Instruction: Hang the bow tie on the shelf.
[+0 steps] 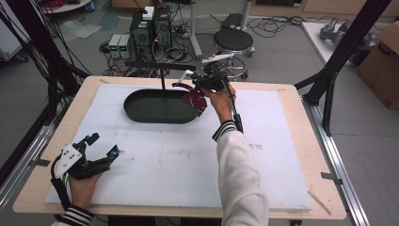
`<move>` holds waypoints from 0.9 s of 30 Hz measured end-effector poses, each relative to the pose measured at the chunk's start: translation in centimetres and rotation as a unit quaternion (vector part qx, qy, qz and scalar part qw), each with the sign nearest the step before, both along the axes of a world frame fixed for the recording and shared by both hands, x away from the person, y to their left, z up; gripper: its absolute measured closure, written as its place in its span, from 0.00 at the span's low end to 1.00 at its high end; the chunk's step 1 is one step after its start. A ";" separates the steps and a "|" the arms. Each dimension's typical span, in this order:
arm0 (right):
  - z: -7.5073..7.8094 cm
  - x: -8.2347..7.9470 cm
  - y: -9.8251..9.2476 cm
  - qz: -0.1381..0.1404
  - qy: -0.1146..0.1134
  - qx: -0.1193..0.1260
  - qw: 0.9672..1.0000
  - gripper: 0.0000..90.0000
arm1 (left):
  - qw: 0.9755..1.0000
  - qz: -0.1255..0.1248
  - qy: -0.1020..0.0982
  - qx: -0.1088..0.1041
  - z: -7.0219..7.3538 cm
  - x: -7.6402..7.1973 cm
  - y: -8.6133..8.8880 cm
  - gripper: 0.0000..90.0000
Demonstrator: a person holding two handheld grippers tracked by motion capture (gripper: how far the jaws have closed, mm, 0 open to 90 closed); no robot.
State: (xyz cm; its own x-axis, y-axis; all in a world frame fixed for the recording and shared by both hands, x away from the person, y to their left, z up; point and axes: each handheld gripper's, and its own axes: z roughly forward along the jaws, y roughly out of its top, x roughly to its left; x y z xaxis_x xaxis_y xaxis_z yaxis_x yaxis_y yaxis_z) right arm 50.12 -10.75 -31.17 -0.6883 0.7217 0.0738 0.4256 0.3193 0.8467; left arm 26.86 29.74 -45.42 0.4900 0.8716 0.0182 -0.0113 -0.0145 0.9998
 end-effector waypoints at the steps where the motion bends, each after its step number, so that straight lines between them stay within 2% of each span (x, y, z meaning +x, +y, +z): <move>1: -0.1 0.0 0.1 0.001 0.001 -0.002 1.000 0.98 | 1.000 0.000 0.000 0.000 0.0 0.0 0.0 0.16; 9: -0.7 0.3 0.7 0.002 0.006 -0.009 1.000 0.98 | 1.000 0.000 -0.001 0.000 0.0 0.0 0.0 0.16; 14: -1.6 1.0 1.1 -0.002 0.013 -0.004 1.000 0.98 | 1.000 0.001 -0.005 -0.006 0.0 -0.1 0.1 0.16; 21: -2.3 1.2 1.8 0.003 0.021 -0.011 1.000 0.98 | 1.000 0.001 -0.004 -0.004 0.0 -0.1 0.1 0.16; 24: -2.5 1.4 1.9 0.005 0.021 -0.010 1.000 0.93 | 1.000 0.002 -0.006 -0.006 -0.1 -0.1 0.1 0.16; 27: -2.8 1.6 1.8 0.003 0.022 -0.012 1.000 0.93 | 1.000 0.002 -0.007 -0.008 -0.1 -0.1 0.1 0.16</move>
State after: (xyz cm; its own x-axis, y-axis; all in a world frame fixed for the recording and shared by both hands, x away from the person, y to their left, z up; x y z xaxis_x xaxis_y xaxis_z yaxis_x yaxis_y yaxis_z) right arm 51.70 -8.92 -33.93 -0.6887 0.7198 0.0872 0.4604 0.3413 0.8195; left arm 26.75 29.83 -45.48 0.4868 0.8734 0.0112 -0.0244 0.0008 0.9997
